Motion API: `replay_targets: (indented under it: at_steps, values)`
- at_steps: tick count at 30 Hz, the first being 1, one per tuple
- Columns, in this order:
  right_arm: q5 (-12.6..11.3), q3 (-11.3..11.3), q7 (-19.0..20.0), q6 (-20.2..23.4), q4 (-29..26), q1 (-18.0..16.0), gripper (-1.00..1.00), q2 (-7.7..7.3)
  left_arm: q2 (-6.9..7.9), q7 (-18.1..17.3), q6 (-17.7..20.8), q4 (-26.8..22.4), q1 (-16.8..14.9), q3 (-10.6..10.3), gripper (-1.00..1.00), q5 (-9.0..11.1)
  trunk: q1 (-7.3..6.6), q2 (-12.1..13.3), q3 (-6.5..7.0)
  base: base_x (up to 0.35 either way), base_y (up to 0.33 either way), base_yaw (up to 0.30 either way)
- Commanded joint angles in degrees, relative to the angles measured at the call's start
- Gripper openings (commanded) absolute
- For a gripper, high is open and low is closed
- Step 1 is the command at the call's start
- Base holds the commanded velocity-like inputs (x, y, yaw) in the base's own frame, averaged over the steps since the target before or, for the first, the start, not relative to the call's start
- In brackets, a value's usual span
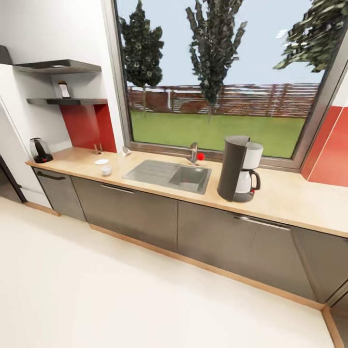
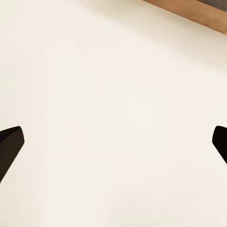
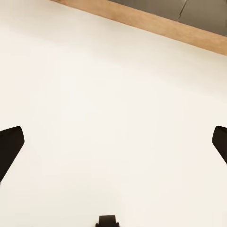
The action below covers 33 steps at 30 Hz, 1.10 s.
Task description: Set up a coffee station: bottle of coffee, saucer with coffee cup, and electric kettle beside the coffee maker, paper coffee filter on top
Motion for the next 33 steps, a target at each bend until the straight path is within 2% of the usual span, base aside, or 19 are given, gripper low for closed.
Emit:
replay_targets:
  at_steps: [1,16,33]
  values:
    - [0.1,-0.1,0.0,-0.2,0.0,0.0,1.00,0.00,0.01,-0.1,-0.2,0.0,0.0,-0.1,1.00,0.5,0.06,-0.1,-0.12,0.339,0.068,0.007]
    - [0.1,-0.1,0.0,-0.2,0.0,0.0,1.00,-0.01,0.01,-0.1,-0.1,0.0,0.0,0.0,1.00,0.6,0.06,-0.1,-0.12,0.329,0.141,0.009]
    - [0.1,-0.1,0.0,-0.2,0.0,0.0,1.00,0.07,0.01,-0.1,-0.2,0.0,0.0,0.0,1.00,0.6,0.06,-0.1,-0.12,0.312,0.164,0.255]
